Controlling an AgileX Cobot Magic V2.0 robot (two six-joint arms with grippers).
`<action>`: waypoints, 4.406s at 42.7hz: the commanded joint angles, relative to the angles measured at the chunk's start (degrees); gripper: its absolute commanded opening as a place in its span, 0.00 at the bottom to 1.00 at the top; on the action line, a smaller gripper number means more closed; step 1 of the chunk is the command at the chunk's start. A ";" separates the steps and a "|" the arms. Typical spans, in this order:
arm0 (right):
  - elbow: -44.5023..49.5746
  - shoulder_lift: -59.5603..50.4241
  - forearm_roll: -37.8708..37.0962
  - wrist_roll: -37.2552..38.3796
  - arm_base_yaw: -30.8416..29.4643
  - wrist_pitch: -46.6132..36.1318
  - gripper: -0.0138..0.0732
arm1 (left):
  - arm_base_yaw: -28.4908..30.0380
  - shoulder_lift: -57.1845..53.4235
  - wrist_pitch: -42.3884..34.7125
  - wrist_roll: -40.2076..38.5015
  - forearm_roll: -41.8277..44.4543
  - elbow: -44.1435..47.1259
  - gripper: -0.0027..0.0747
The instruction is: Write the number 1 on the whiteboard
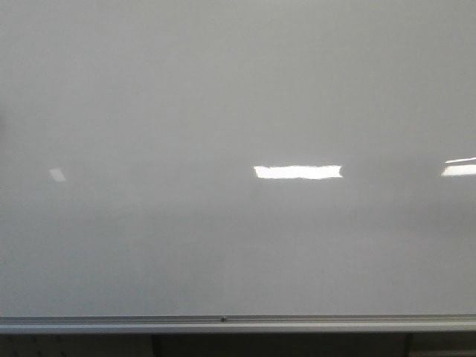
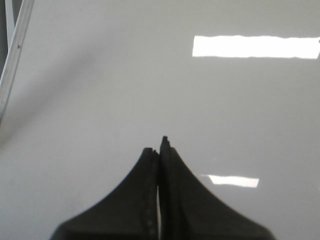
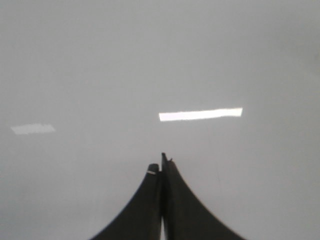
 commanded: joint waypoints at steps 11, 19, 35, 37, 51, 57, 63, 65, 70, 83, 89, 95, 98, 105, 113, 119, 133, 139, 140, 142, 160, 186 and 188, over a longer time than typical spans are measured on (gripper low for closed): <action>-18.21 16.80 0.43 -0.35 -0.37 4.88 0.09 | -0.27 18.49 12.67 -0.67 7.51 -19.16 0.01; -19.25 23.46 1.35 -0.35 -0.37 4.19 0.09 | -0.27 26.90 12.81 -0.67 7.89 -21.59 0.01; -19.20 23.39 1.35 -0.35 -0.37 4.09 0.69 | -0.27 27.90 12.96 -0.67 7.89 -21.59 0.91; -19.20 23.39 1.35 -0.35 -0.37 4.09 0.73 | -0.27 27.90 12.17 -0.67 7.89 -21.59 0.94; -19.20 23.39 1.35 -0.35 -0.37 4.18 0.74 | -0.27 40.19 14.08 -0.57 12.13 -24.76 0.85; -19.20 23.39 1.35 -0.35 -0.37 4.18 0.74 | -0.27 51.85 15.40 -0.57 14.29 -30.04 0.83; -19.20 23.39 1.35 -0.35 -0.37 4.20 0.74 | -0.27 63.23 15.54 -0.57 15.30 -34.49 0.83; -19.20 23.39 1.35 -0.35 -0.37 4.20 0.74 | -0.27 66.18 15.30 -0.57 15.96 -35.59 0.83; -19.20 23.39 1.35 -0.35 -0.37 4.20 0.74 | -0.24 73.13 13.35 -0.57 18.90 -36.85 0.83; -19.20 23.39 1.35 -0.35 -0.37 4.20 0.74 | 2.96 85.06 7.31 -0.76 17.79 -40.53 0.83; -19.20 23.39 1.35 -0.35 -0.37 4.20 0.74 | 2.85 88.73 4.66 -0.76 17.08 -41.66 0.83; -19.20 23.39 1.35 -0.35 -0.37 4.20 0.74 | 2.85 90.90 4.45 -0.76 16.67 -42.18 0.83; -19.20 23.39 1.35 -0.35 -0.37 4.20 0.74 | 2.85 91.43 4.32 -0.76 16.46 -42.21 0.81; -19.20 23.39 1.35 -0.35 -0.37 4.20 0.74 | 2.85 92.54 4.32 -0.80 16.07 -42.21 0.65; -19.20 23.39 1.35 -0.35 -0.37 4.20 0.74 | 2.85 92.54 3.28 -0.80 15.04 -42.21 0.34; -19.20 23.39 1.35 -0.35 -0.37 4.20 0.74 | 2.85 92.54 3.06 -0.80 15.04 -42.21 0.08; -19.20 23.39 1.35 -0.35 -0.37 4.42 0.74 | 1.34 88.45 10.45 -0.80 15.04 -42.91 0.01; -19.90 23.80 1.35 -0.42 -0.32 7.97 0.74 | -4.57 83.25 23.77 -0.51 11.83 -45.23 0.01; -20.34 24.05 1.35 -0.41 -0.32 9.05 0.74 | -5.97 82.32 26.55 0.21 11.71 -45.74 0.01; -21.47 24.95 1.35 -0.47 -0.26 11.55 0.74 | -9.08 81.25 29.59 2.30 11.33 -46.20 0.01; -33.36 40.04 16.77 -15.07 2.16 25.94 0.74 | -31.07 78.76 53.91 37.39 -19.26 -54.51 0.01; -49.66 69.31 55.25 -51.16 7.75 62.70 0.74 | -32.36 78.86 74.98 56.24 -38.77 -60.88 0.01; -51.05 70.81 55.25 -51.16 8.76 62.93 0.74 | -32.36 78.86 75.78 56.66 -39.21 -60.88 0.01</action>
